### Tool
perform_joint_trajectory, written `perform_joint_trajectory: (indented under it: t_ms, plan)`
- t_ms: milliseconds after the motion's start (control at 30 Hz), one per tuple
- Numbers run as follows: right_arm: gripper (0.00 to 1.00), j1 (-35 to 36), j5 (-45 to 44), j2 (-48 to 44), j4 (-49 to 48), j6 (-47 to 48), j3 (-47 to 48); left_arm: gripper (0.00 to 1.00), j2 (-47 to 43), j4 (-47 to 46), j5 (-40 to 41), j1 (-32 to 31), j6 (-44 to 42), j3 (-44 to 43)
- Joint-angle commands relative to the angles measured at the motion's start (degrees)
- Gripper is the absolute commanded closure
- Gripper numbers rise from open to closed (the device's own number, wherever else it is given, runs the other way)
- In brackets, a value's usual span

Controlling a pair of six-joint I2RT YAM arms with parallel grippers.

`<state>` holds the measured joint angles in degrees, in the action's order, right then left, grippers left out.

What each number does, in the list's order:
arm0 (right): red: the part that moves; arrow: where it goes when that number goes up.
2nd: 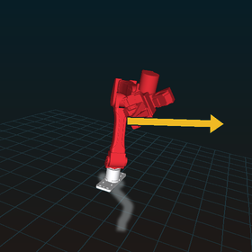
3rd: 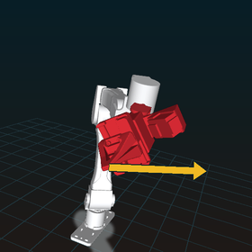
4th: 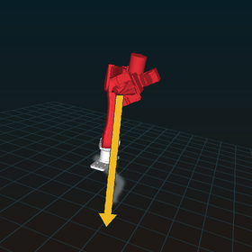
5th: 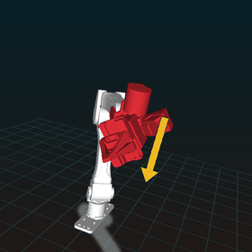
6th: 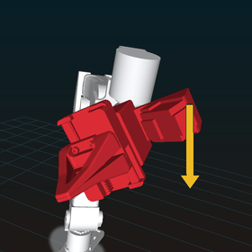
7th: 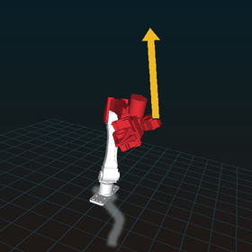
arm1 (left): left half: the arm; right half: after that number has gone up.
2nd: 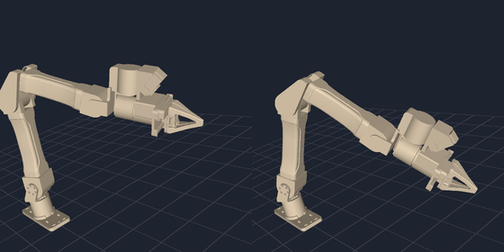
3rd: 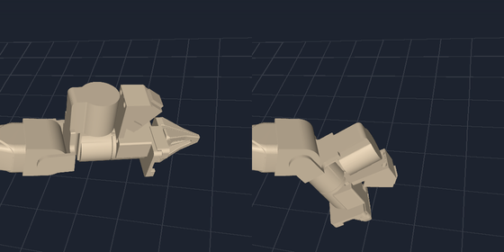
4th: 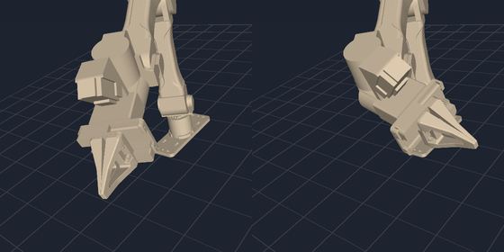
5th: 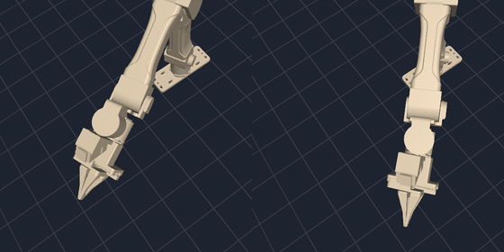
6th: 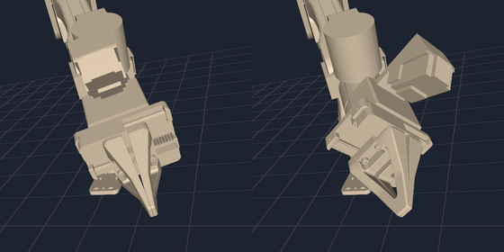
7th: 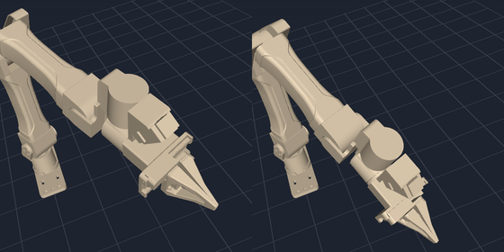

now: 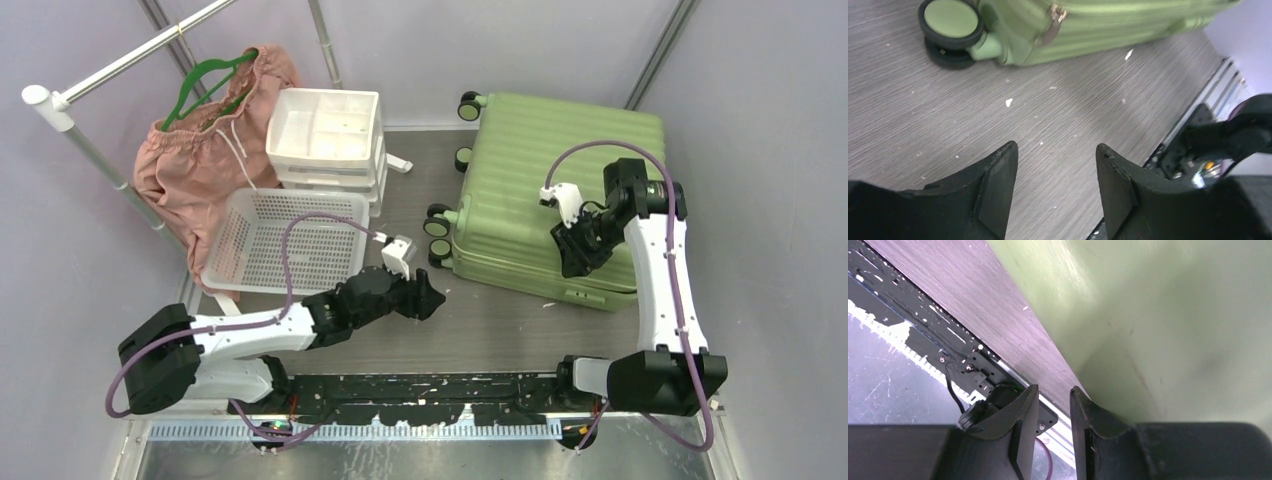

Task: Open, take out, and arrange the luggage
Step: Adjust the luggage at the center of the board.

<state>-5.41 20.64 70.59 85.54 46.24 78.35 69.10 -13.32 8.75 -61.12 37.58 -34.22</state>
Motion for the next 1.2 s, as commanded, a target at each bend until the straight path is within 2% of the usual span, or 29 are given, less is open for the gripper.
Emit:
perform_joint_trajectory:
  t_ms: [0, 67, 100, 133, 200, 300, 400, 600, 700, 1000, 1167]
  plan:
    - [0.61, -1.1, 8.6, 2.1, -3.9, 8.3, 4.4, 0.39, 2.5, -21.3, -0.4, -0.4, -12.0, 7.5]
    - [0.58, 0.0, 15.7, 0.6, 1.2, 12.1, 3.2, 0.32, 4.9, -30.0, -2.3, -0.4, -14.9, 10.9]
    - [0.57, 1.4, 18.0, -0.2, 2.4, 12.5, 2.4, 0.24, 6.5, -35.3, -3.2, -0.4, -15.5, 12.0]
    - [0.56, 3.7, 19.5, -1.2, 3.4, 12.6, 1.4, 0.16, 8.4, -38.3, -3.8, -0.2, -15.8, 12.6]
    - [0.53, 9.6, 22.2, -3.1, 4.3, 11.9, -0.7, 0.09, 12.2, -43.6, -4.8, -0.1, -17.4, 12.9]
    - [0.46, 15.6, 26.5, -6.5, 0.9, 8.7, -5.1, 0.08, 19.1, -54.1, -6.8, 0.5, -20.1, 12.9]
    - [0.44, 16.2, 28.4, -9.7, -7.4, 2.4, -11.4, 0.16, 27.6, -68.2, -7.2, 0.5, -23.9, 13.8]
    - [0.42, 16.1, 28.1, -15.5, -24.7, -6.8, -23.3, 0.3, 32.1, -68.7, -2.2, 0.5, -24.5, 9.7]
    - [0.4, 16.2, 26.8, -17.6, -25.0, -4.5, -25.2, 0.34, 29.9, -68.7, 1.6, 0.5, -25.9, 10.8]
    - [0.39, 16.2, 19.7, -18.5, -29.6, -10.4, -25.8, 0.44, 27.4, -62.5, 8.4, -1.2, -29.4, 7.6]
    - [0.39, 16.2, 19.2, -17.9, -29.8, -11.2, -25.5, 0.45, 29.6, -62.5, 10.0, -2.6, -29.9, 4.1]
